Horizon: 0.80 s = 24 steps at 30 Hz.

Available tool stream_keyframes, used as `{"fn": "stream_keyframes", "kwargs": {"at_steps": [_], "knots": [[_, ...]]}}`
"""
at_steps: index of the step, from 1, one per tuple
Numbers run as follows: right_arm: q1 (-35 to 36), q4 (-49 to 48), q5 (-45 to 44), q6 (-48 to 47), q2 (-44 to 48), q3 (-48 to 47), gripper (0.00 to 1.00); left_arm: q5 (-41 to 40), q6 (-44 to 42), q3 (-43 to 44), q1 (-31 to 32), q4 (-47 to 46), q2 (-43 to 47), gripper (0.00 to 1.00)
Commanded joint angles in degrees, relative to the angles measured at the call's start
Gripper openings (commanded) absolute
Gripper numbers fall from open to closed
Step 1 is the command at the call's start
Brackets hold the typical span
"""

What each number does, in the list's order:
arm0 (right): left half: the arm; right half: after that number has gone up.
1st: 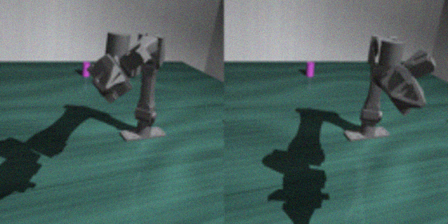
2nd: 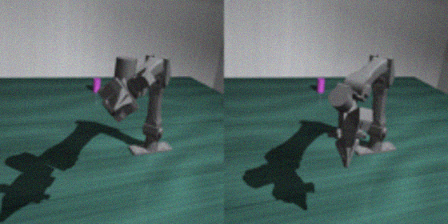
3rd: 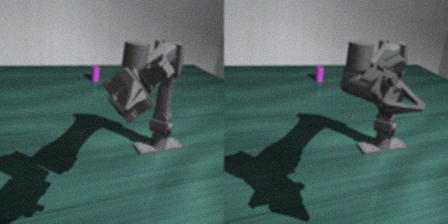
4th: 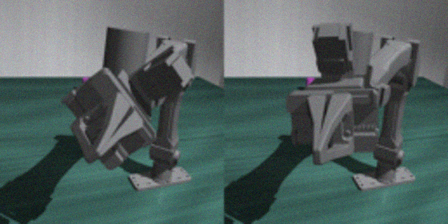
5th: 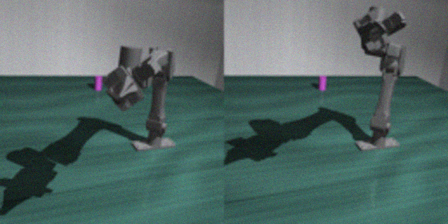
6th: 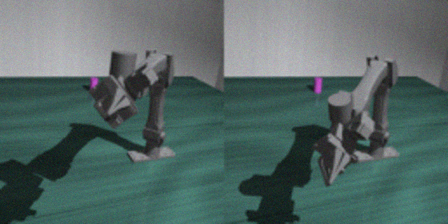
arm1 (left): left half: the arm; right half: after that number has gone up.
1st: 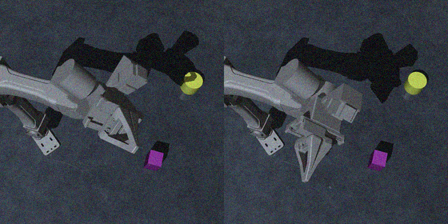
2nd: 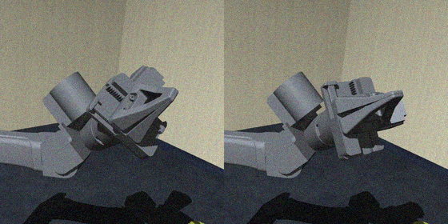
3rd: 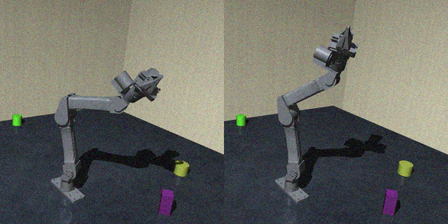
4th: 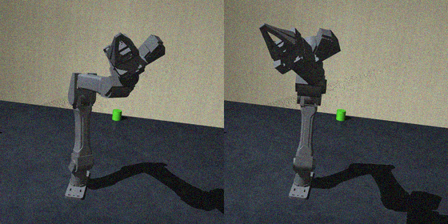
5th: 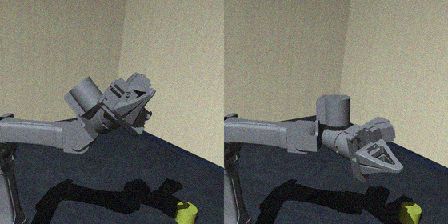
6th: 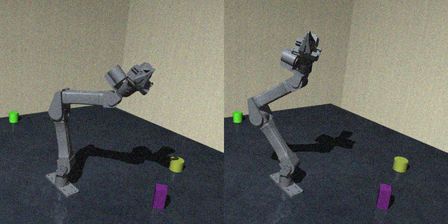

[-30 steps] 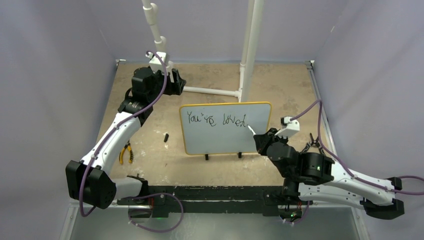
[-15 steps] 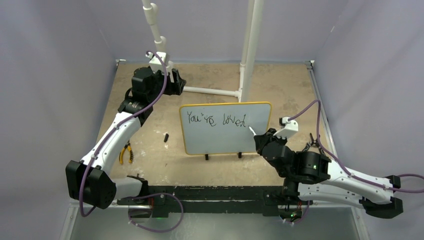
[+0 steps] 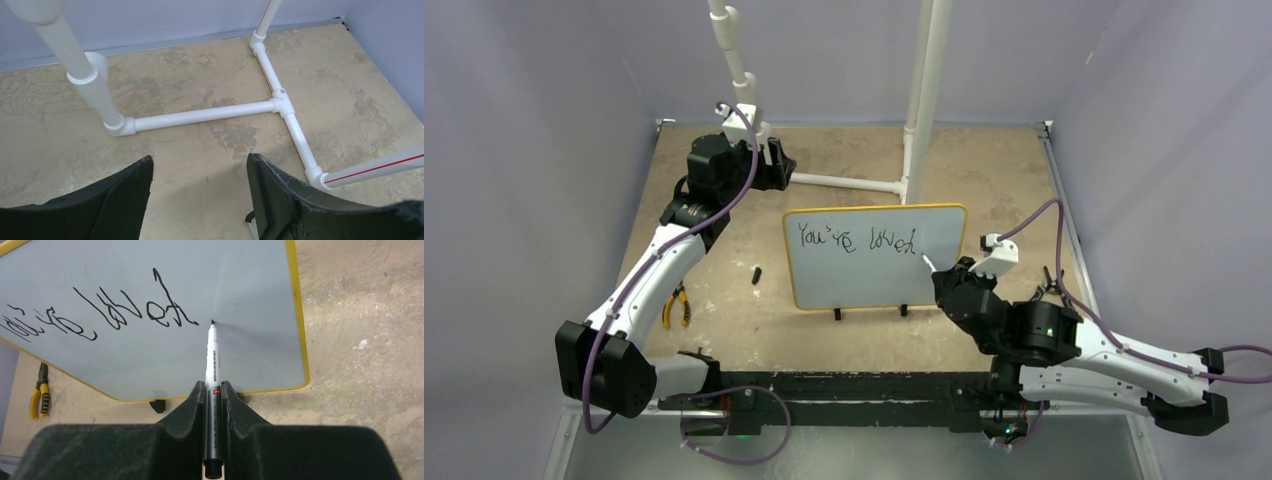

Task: Write a sentence on the whiteboard

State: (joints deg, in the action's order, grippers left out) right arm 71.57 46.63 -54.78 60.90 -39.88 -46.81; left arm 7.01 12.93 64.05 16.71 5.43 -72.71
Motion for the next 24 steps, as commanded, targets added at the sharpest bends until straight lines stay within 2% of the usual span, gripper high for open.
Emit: {"fn": "stream_keyframes", "kwargs": {"at_steps": [1, 24], "knots": [[-0.1, 0.8, -2.4, 1.5, -0.4, -2.2, 0.00, 0.0, 0.7, 0.2, -0.4, -1.1, 1.8, 0.68], [-0.1, 1.5, -2.8, 2.1, -2.5, -2.5, 0.00, -0.1, 0.8, 0.0, -0.4, -1.1, 1.9, 0.68]]}}
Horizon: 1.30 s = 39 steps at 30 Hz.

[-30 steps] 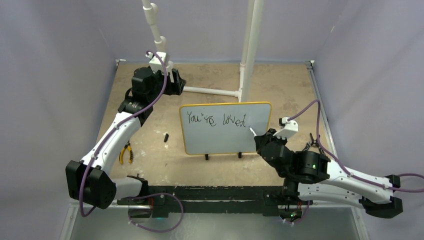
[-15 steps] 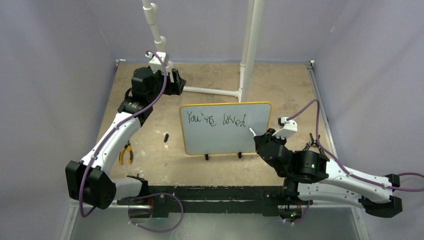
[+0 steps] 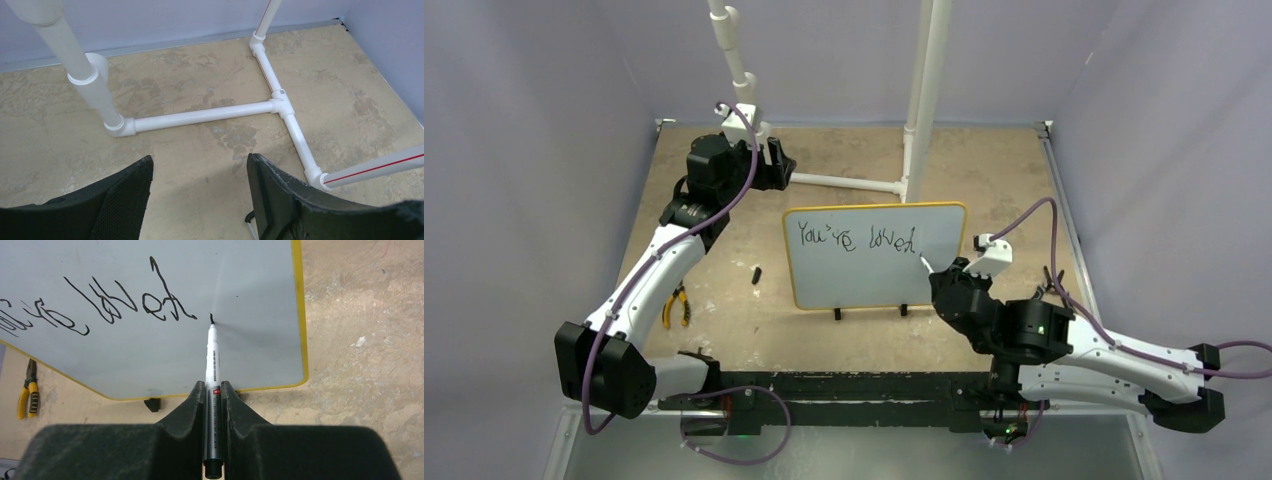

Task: Write a sentence on the whiteboard

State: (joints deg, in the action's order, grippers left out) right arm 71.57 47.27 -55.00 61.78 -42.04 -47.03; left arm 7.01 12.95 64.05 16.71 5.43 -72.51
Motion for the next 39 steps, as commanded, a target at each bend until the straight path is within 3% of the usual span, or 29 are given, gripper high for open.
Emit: {"fn": "stream_keyframes", "kwargs": {"at_steps": [1, 5, 11, 16, 25, 32, 39], "knots": [[-0.1, 0.8, -2.4, 1.1, -0.3, -2.3, 0.00, -0.1, 0.8, 0.0, -0.4, -1.1, 1.7, 0.68], [-0.1, -0.4, -1.4, -0.3, 1.3, -2.0, 0.00, -0.1, 0.8, 0.0, -0.4, -1.1, 1.7, 0.68], [-0.1, -13.9, 3.8, -13.0, 12.8, 1.8, 0.00, -0.6, 1.0, -0.4, -0.4, -1.1, 2.3, 0.68], [-0.1, -17.2, 6.6, -17.6, 18.4, 2.9, 0.00, -5.7, 2.2, -0.9, -0.7, -0.1, 3.7, 0.69], [-0.1, -29.1, 13.4, -32.1, 10.2, 3.1, 0.00, -11.2, 5.2, -4.0, -1.2, 5.4, 7.1, 0.70], [-0.1, -41.4, 18.9, -41.2, 3.3, 4.7, 0.00, -16.7, 5.1, -10.9, -1.3, 12.3, 14.8, 0.71], [-0.1, -52.4, 21.6, -42.4, -0.2, 8.4, 0.00, -11.7, 6.6, -16.1, -1.3, 17.1, 22.8, 0.71]]}}
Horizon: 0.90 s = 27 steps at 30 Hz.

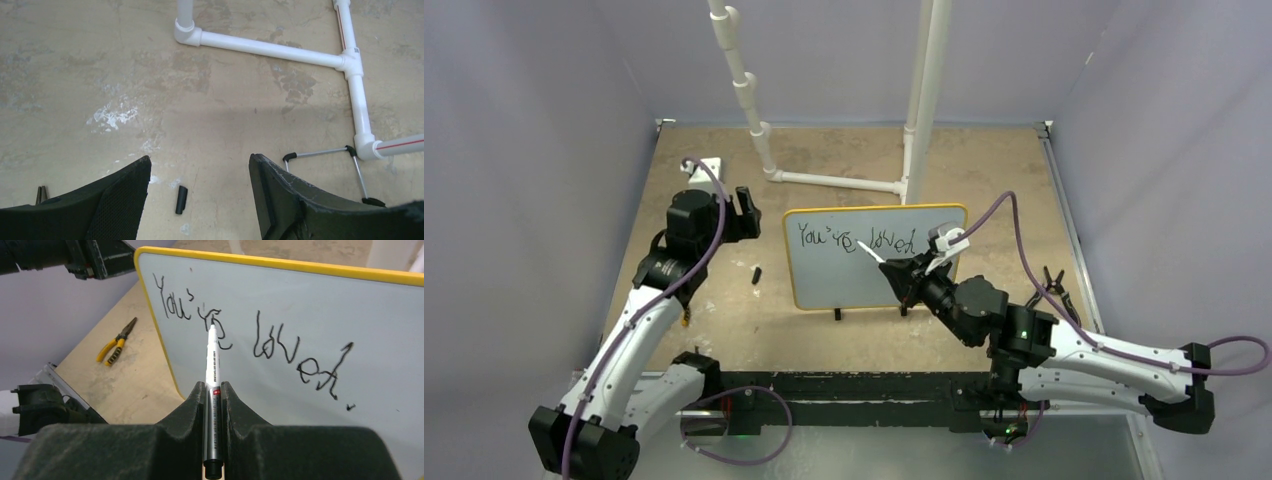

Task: Write a sentence on the whiteboard

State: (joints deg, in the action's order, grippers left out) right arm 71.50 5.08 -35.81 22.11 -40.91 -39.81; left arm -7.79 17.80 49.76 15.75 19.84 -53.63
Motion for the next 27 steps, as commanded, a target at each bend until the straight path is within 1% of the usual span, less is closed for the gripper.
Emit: {"fn": "stream_keyframes", "kwargs": {"at_steps": [1, 4, 6, 9, 12, 14, 19, 22, 27], "knots": [[0.0, -11.3, 2.9, -2.4, -1.9, 1.6, 0.00, 5.1, 1.9, -2.3, -0.4, 3.3, 4.9, 0.71], [0.0, -14.8, 4.3, 0.7, -2.8, 3.9, 0.00, 6.9, 3.2, -3.1, -0.4, 6.1, 9.5, 0.71], [0.0, -19.1, 6.8, 2.0, -2.2, 6.9, 0.00, 7.4, 4.0, -3.5, -0.4, 7.4, 12.8, 0.71], [0.0, -24.9, 7.8, 4.3, -2.2, 11.2, 0.00, 15.5, 2.5, -5.0, -0.4, 5.5, 17.2, 0.71], [0.1, -27.6, 7.6, 5.7, -4.4, 12.7, 0.00, 25.3, 0.1, -6.8, -0.4, 2.0, 19.2, 0.71], [0.4, -29.6, 7.6, 6.1, -5.9, 13.2, 0.00, 31.1, -0.6, -7.6, -0.3, 0.3, 18.7, 0.70], [2.8, -32.5, 6.3, 6.1, -8.9, 13.2, 0.00, 40.3, -1.4, -9.6, -0.3, -3.9, 16.5, 0.69], [4.1, -32.8, 5.2, 6.1, -11.3, 12.4, 0.00, 42.6, -2.8, -9.8, -0.3, -4.7, 13.7, 0.69], [6.3, -31.7, 1.6, 6.4, -16.1, 10.3, 0.00, 42.1, -3.6, -10.4, -0.3, -6.9, 11.3, 0.66]]}}
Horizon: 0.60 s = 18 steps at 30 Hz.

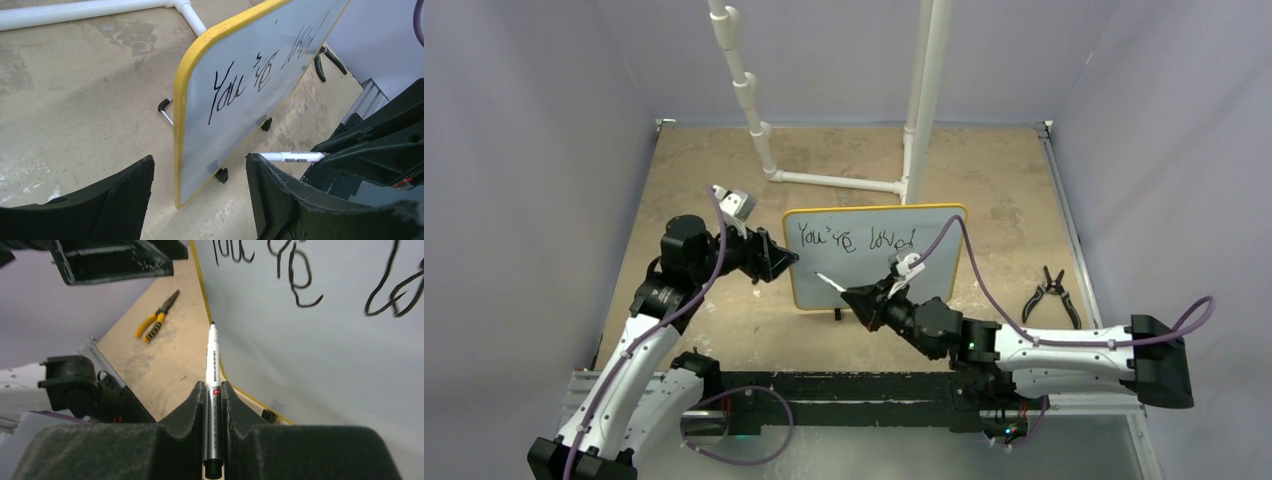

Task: Write a sentence on the whiteboard

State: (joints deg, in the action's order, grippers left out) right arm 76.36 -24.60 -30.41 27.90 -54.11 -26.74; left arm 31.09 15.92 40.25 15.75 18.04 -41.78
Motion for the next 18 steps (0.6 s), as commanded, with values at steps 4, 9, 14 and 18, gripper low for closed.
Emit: {"fn": "stream_keyframes", "kwargs": {"at_steps": [4, 9, 14, 18], "knots": [[2.6, -1.7, -5.9, 1.4, -6.3, -4.0, 0.00, 3.2, -1.9, -1.5, -0.2, -6.5, -1.9, 0.62], [3.4, -3.5, -7.7, 1.0, -9.5, -5.4, 0.00, 3.4, -2.0, -1.4, -0.1, -7.2, -3.3, 0.58], [3.4, -3.0, -8.7, 0.6, -12.9, -8.0, 0.00, 3.4, -2.1, -1.3, 0.2, -7.6, -4.7, 0.51], [3.5, -1.3, -10.1, 1.4, -14.1, -8.9, 0.00, 3.0, -2.2, -1.3, 0.3, -7.5, -4.9, 0.47]]}}
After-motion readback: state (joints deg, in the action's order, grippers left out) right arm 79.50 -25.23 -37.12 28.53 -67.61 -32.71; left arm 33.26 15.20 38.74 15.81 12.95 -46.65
